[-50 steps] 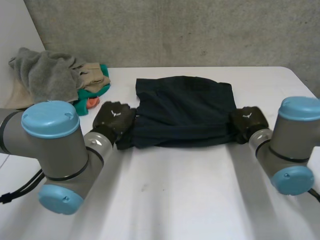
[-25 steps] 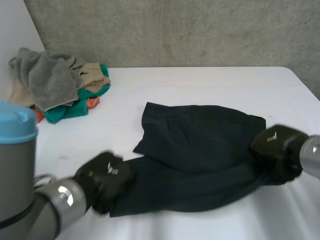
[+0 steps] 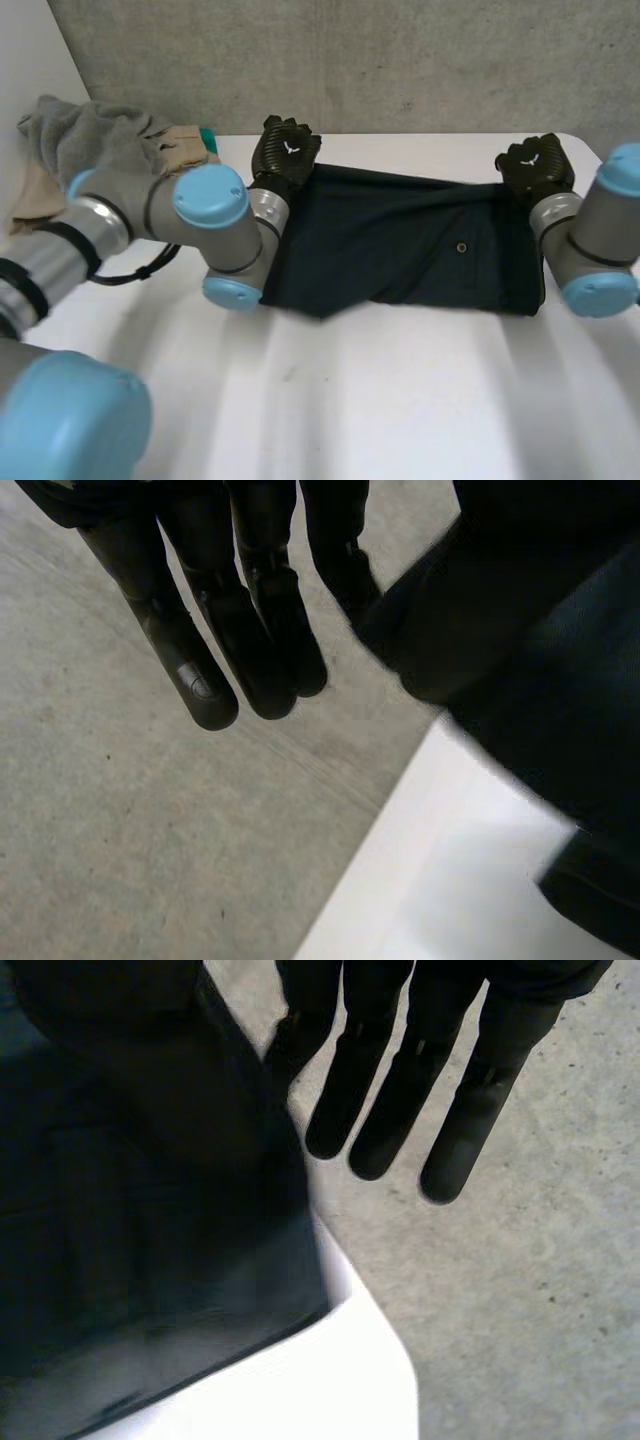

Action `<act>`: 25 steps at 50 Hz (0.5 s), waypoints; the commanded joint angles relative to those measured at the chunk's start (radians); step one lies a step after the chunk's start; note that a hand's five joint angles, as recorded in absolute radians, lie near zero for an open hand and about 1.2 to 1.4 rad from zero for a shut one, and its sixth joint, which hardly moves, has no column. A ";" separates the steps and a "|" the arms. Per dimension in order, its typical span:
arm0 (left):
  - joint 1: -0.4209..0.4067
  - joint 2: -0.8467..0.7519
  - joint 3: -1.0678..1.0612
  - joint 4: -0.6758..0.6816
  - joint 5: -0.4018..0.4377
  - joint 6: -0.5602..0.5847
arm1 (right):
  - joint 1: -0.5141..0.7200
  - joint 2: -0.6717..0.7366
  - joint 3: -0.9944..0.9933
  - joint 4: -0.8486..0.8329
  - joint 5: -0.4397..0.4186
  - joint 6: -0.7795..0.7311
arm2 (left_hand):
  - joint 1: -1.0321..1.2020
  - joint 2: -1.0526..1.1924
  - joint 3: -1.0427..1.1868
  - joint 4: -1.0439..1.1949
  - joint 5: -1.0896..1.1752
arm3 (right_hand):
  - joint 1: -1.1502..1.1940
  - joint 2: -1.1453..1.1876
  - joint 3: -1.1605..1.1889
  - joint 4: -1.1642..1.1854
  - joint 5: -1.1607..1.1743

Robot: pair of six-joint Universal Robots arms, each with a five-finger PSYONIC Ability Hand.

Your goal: Fold the laundry.

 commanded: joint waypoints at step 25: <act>-0.064 0.491 -0.697 0.197 -0.006 -0.265 | -0.090 -0.269 0.318 0.365 -0.088 0.406 | -0.960 -0.981 -0.976 -0.995 -0.974 | -0.747 -0.770 -0.774 -0.780 -0.782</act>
